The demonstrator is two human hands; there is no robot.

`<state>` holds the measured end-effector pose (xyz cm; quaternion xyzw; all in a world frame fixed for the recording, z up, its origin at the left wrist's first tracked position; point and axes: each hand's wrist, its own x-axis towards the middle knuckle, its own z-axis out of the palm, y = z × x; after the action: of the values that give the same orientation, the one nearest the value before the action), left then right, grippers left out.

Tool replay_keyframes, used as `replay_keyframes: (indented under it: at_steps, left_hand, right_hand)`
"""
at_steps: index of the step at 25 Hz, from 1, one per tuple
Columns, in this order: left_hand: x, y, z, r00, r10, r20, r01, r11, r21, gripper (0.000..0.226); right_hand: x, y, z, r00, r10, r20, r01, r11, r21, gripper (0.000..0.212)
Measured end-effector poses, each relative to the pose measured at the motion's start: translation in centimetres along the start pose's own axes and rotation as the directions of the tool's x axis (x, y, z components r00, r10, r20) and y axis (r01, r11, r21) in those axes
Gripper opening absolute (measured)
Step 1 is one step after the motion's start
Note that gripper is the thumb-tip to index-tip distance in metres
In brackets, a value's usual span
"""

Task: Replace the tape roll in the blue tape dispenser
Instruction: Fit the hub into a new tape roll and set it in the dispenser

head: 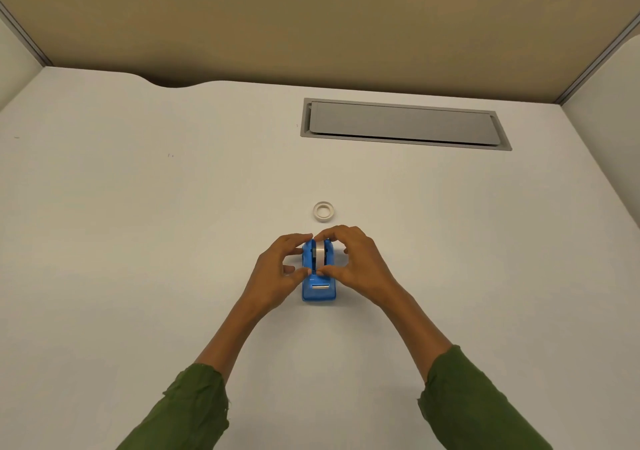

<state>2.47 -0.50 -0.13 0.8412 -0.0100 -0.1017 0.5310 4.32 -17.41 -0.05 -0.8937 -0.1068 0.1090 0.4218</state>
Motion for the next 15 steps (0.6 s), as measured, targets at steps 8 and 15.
replay_keyframes:
  at_steps: [8, 15]
  left_hand:
    - [0.3, -0.2, 0.1, 1.000, -0.012, -0.011, 0.012, 1.000, -0.004, 0.055]
    - [0.6, -0.3, 0.5, 0.999, -0.003, -0.043, 0.003, 1.000, -0.010, 0.051]
  right_hand:
    - [0.7, -0.2, -1.0, 0.997, 0.077, -0.029, -0.070, 0.978, 0.197, 0.038]
    - [1.5, -0.1, -1.7, 0.991, 0.131, 0.021, -0.131, 0.949, 0.286, 0.018]
